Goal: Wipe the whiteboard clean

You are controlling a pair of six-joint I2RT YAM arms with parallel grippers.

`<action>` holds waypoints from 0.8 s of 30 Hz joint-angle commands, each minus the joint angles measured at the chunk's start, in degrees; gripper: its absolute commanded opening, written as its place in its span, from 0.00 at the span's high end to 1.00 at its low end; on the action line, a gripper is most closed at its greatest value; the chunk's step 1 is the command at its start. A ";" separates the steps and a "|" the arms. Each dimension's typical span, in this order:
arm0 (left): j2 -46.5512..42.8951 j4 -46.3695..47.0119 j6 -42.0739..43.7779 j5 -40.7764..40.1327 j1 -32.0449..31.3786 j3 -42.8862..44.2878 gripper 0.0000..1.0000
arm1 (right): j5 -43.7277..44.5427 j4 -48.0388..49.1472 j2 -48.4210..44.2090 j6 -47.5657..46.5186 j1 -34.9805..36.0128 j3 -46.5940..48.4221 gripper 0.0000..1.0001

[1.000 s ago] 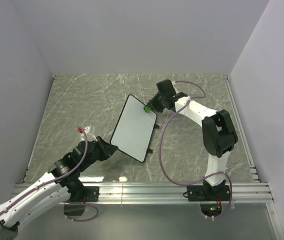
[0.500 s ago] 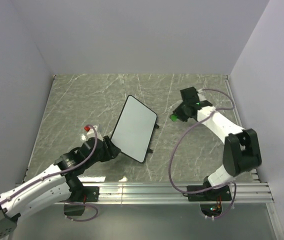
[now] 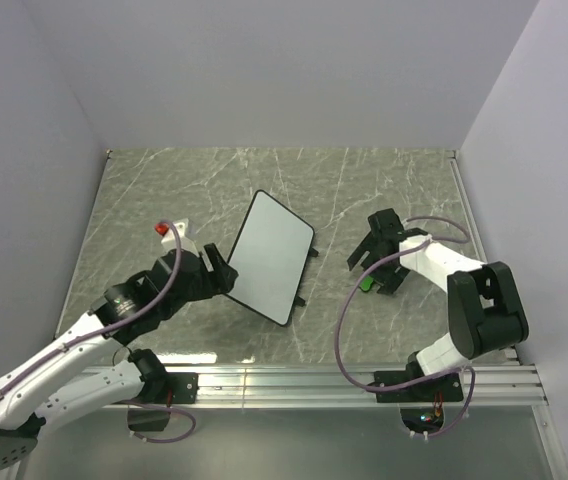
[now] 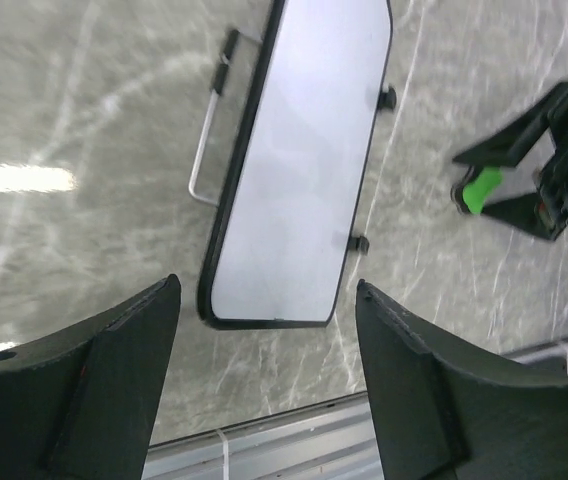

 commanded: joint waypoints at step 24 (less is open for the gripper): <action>16.93 -7.77 23.93 -8.14 8.85 37.15 0.14 | -11.01 -2.99 -43.87 -11.46 10.13 15.94 0.00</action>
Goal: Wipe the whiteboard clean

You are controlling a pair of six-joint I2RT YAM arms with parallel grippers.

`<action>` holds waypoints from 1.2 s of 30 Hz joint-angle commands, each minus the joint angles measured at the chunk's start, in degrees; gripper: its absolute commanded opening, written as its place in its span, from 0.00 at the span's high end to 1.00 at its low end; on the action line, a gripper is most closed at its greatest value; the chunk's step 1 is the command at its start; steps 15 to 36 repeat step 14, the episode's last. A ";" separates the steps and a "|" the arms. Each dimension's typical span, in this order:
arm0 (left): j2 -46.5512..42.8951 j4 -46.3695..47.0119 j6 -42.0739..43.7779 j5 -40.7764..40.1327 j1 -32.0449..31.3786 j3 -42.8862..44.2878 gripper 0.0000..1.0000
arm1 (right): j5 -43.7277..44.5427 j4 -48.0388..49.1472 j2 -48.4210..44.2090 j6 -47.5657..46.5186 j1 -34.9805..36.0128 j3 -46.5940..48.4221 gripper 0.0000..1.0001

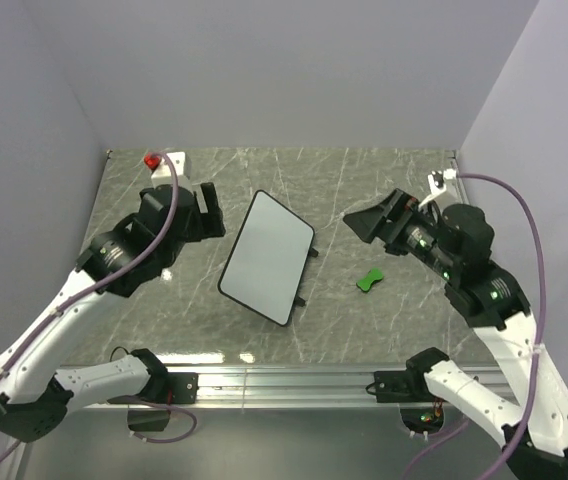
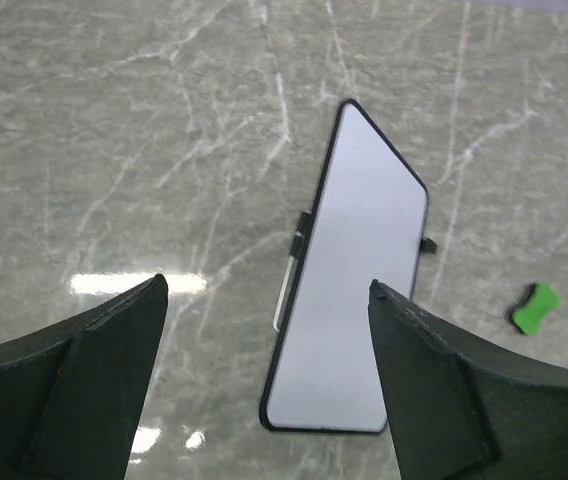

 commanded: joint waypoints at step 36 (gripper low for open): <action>6.89 8.48 9.10 9.80 15.47 8.02 0.14 | 5.37 -8.10 -11.23 -0.91 -0.03 -4.04 0.00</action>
